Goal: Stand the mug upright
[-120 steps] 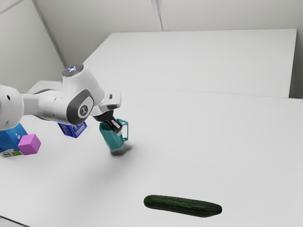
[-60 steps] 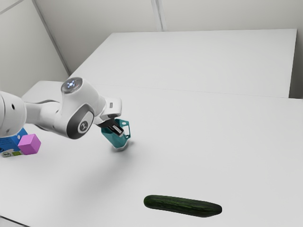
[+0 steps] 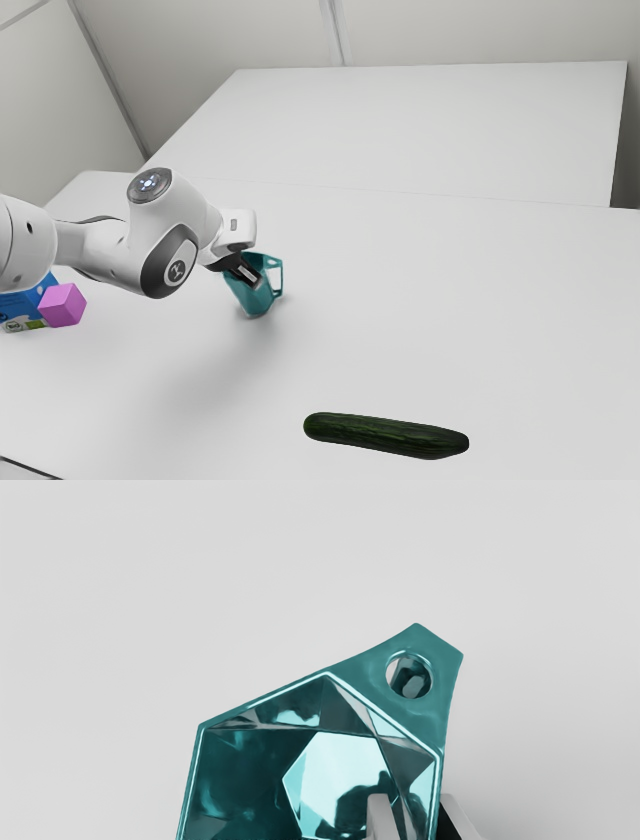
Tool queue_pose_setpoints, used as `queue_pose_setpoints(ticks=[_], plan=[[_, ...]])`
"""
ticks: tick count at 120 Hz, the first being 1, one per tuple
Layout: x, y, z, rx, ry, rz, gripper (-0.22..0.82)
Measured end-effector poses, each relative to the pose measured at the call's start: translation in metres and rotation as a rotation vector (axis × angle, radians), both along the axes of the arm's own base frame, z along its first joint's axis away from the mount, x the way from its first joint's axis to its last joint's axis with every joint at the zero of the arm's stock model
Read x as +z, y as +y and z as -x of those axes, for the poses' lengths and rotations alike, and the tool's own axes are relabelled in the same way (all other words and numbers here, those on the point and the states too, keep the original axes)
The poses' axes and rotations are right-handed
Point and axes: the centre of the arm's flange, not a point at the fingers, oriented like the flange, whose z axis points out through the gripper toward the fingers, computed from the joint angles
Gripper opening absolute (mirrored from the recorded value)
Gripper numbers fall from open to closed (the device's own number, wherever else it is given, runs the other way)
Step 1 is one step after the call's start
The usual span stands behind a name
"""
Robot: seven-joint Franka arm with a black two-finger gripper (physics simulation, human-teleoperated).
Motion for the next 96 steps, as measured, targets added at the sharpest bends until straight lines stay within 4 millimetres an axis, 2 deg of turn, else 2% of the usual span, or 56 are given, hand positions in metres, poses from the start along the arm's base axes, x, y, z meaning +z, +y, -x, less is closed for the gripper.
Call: queue_pose_setpoints(ticks=[55,81,96], plan=[[0.006,0.0,-0.002,-0.001,-0.013,0.001,0.26],[0.019,-0.001,-0.003,-0.004,-0.029,0.005,0.32],[0.032,-0.003,-0.005,-0.009,-0.047,0.009,0.34]])
